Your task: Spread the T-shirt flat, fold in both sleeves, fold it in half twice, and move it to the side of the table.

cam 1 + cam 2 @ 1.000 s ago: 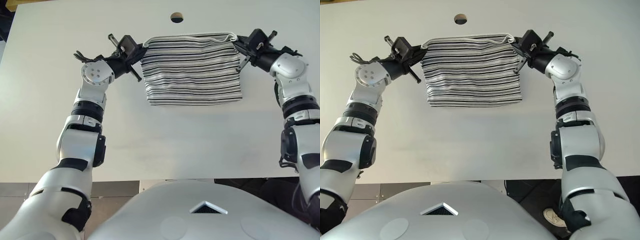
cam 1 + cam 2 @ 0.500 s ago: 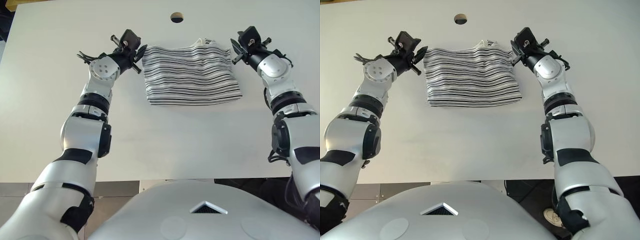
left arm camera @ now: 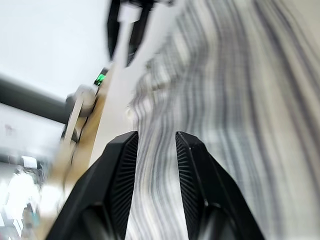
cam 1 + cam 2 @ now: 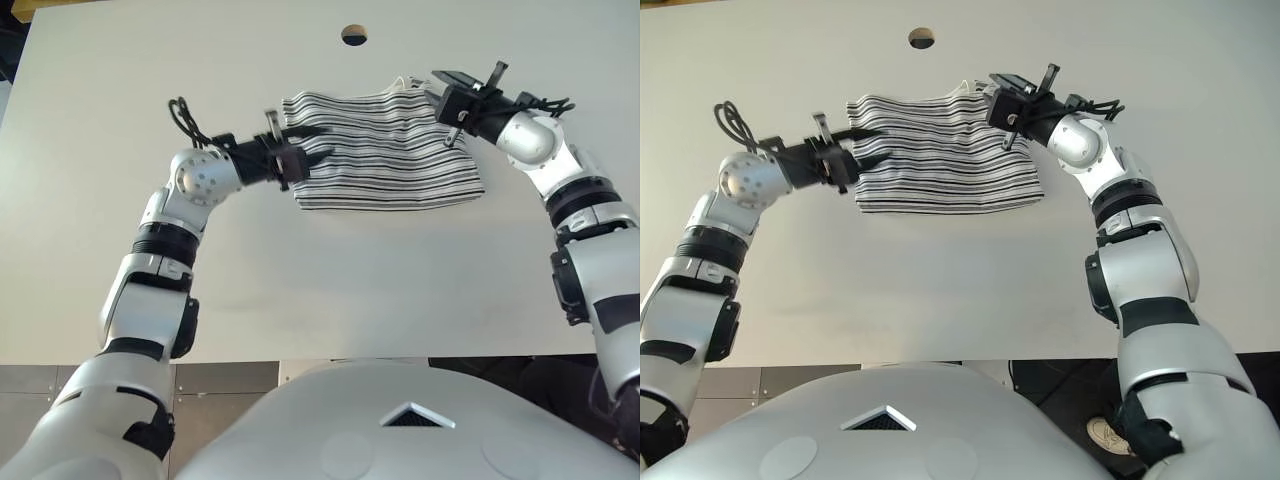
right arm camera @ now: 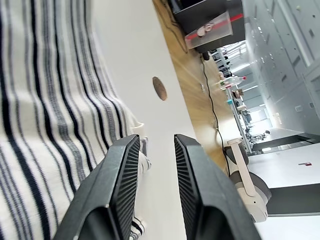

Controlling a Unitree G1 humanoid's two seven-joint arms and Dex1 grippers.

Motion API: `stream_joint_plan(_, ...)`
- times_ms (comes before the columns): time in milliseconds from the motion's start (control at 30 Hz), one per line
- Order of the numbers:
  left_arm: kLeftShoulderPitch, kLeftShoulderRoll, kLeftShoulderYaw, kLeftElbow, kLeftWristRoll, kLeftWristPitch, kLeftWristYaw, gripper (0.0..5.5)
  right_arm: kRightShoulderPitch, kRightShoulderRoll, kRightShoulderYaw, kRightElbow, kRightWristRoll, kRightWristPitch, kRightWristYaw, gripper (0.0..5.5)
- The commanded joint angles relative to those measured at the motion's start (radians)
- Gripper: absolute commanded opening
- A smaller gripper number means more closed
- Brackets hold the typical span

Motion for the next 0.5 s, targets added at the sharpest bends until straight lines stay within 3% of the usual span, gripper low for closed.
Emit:
stream_joint_plan(33,0.077,0.053,-0.109,-0.245,0.266,-0.085,0.073,1.38,0.005,-0.033,0.057,0.014,-0.050,-0.013,0.066,1.27)
stream_joint_plan(233,0.039,0.078,-0.204,-0.245,0.487,-0.038,0.183,1.38,0.035,-0.096,0.163,-0.006,-0.123,-0.063,0.234,1.27)
stream_joint_plan(333,-0.063,0.091,-0.294,-0.131,0.685,0.048,0.351,1.38,0.081,-0.136,0.184,-0.083,-0.067,-0.113,0.434,1.27)
stream_joint_plan(500,-0.206,0.085,-0.471,0.058,0.897,0.163,0.599,1.38,0.276,-0.232,0.201,-0.541,0.239,0.008,0.840,1.27)
